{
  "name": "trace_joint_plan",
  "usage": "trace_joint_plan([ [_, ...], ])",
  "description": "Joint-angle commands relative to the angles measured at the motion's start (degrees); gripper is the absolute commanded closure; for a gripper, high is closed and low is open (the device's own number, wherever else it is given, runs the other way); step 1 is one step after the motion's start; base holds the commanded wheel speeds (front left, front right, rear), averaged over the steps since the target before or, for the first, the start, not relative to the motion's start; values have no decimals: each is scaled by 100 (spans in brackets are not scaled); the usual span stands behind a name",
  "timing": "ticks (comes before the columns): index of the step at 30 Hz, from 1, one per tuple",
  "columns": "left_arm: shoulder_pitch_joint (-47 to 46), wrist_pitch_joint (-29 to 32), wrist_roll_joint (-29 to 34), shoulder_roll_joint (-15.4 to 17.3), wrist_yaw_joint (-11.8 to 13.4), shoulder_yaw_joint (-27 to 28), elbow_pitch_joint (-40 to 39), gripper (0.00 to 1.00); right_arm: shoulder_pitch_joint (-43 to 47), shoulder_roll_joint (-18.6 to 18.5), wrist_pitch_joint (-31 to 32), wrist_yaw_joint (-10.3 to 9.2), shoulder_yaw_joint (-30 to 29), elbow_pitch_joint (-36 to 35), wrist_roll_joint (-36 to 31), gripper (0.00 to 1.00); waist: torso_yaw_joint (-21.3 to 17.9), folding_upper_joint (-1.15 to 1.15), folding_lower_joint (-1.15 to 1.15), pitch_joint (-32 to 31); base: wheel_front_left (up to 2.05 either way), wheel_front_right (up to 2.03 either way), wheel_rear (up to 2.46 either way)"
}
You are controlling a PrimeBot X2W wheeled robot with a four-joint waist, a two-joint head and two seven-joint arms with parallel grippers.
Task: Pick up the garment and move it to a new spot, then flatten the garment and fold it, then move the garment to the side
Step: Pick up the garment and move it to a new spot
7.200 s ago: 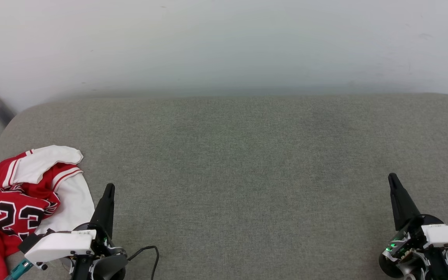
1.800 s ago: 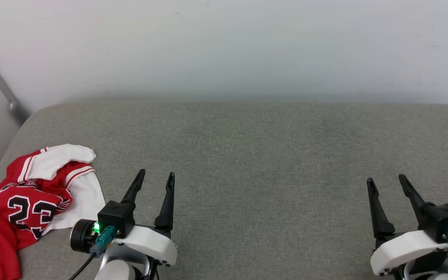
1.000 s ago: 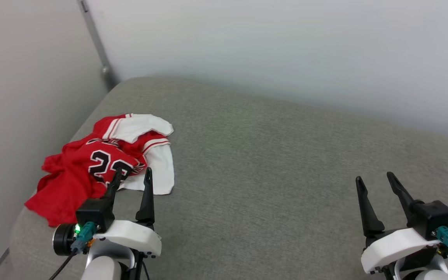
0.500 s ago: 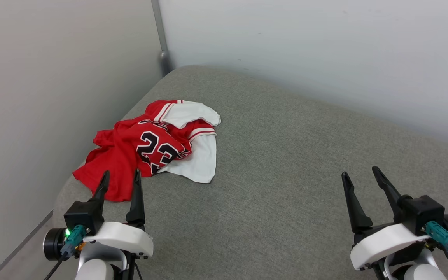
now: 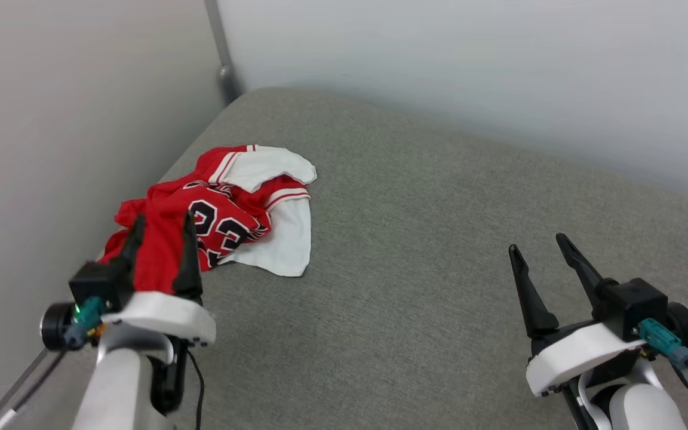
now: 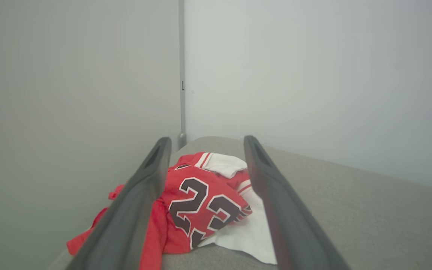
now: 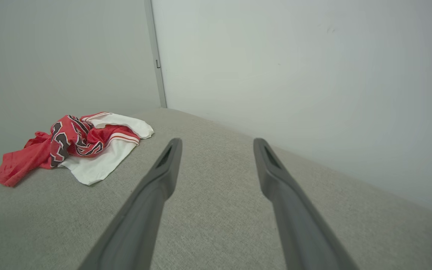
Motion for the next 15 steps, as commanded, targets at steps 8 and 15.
trace_joint_plan([
  [8,-1719,931,-386,639,-46,427,194,0,-523,-11,195,-3,25,-270,-455,0,-869,0,0,1062,0,0,0],
  [15,-2839,2626,-1020,1425,-295,572,771,0,-881,-17,133,-3,-50,-379,-573,0,-1349,0,0,1906,0,0,0],
])
